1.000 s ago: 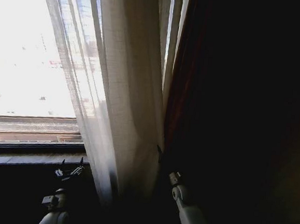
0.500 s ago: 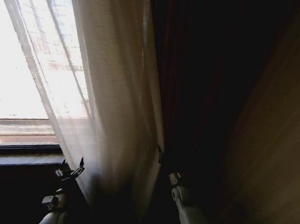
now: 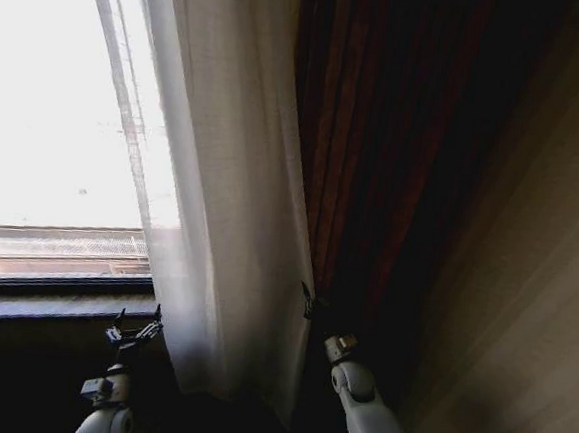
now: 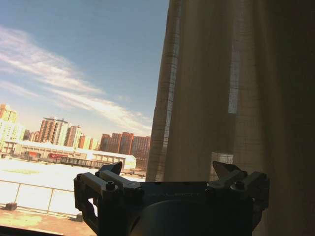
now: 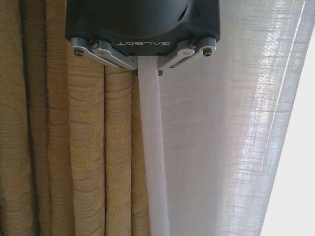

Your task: Open the curtains by pulling them apart, changing their state from closed to fully open.

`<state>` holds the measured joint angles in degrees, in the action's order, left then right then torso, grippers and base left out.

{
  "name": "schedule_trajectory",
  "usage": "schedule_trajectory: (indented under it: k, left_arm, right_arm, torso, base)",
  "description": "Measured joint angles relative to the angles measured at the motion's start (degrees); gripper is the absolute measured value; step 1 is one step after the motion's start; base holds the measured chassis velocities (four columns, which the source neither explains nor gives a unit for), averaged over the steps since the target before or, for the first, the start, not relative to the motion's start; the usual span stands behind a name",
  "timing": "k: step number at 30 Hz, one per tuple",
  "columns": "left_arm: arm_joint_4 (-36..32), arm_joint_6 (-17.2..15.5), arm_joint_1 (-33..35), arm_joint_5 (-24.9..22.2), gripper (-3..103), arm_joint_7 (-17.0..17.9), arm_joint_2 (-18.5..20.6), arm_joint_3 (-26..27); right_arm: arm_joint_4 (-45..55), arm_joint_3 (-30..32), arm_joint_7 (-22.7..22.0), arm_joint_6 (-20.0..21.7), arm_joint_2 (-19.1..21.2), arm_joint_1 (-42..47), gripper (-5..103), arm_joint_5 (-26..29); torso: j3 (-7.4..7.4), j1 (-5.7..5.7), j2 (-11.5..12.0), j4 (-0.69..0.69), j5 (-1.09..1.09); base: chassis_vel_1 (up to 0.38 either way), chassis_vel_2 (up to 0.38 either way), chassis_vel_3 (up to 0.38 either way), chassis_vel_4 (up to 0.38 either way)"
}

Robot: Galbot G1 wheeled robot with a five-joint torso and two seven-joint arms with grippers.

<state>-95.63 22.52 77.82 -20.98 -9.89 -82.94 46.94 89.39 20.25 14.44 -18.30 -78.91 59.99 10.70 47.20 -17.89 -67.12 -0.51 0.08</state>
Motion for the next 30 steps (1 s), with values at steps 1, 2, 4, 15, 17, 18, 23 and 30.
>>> schedule_trajectory:
  k: [1,2,4,15,17,18,23,30]
  left_arm:
    - [0.00,0.00,0.00,0.00,100,0.00,0.00,0.00]
    - [0.00,0.00,0.00,0.00,100,0.00,0.00,0.00]
    - [0.00,0.00,0.00,0.00,100,0.00,0.00,0.01]
    - [0.00,0.00,0.00,0.00,100,0.00,0.00,0.01]
    - [0.00,0.00,0.00,0.00,100,0.00,0.00,0.01]
    - [0.00,0.00,0.00,0.00,100,0.00,0.00,0.01]
    - [0.00,0.00,0.00,0.00,100,0.00,0.00,0.01]
    - [0.00,0.00,0.00,0.00,100,0.00,0.00,0.01]
  right_arm:
    - [0.34,-0.01,0.14,0.34,-0.05,0.24,4,0.34]
    - [0.34,-0.01,0.14,0.34,-0.05,0.24,4,0.34]
    - [0.82,-0.14,0.16,0.55,-0.20,0.46,15,1.92]
    - [2.11,0.93,1.58,1.77,-0.15,1.44,52,0.84]
    - [2.22,0.87,1.22,1.91,-0.17,1.55,58,0.74]
    - [2.27,0.70,0.59,1.99,-0.21,1.61,63,0.73]
    - [2.34,0.61,0.78,2.19,-0.34,1.81,80,0.02]
    - [2.19,0.26,1.14,2.21,-0.58,1.85,99,-0.06]
  torso:
    - [0.00,0.00,0.00,0.00,0.00]
    - [0.00,0.00,0.00,0.00,0.00]
    - [0.00,0.00,0.00,0.01,-0.02]
    - [0.00,-0.01,0.00,0.01,-0.01]
    - [0.00,-0.01,0.00,0.01,-0.01]
    - [0.00,-0.01,0.00,0.00,-0.01]
    - [0.00,-0.01,0.00,0.00,0.00]
    - [0.00,-0.01,0.00,0.00,0.00]
  base:
    - [0.000,0.000,0.000,0.000]
    - [0.000,0.000,0.000,0.000]
    - [0.000,0.000,0.000,0.000]
    - [0.000,0.000,0.000,0.000]
    - [0.000,0.000,0.000,0.000]
    - [0.000,0.000,0.000,0.000]
    - [0.051,0.042,-0.068,-0.066]
    - [0.156,0.155,-0.154,-0.176]
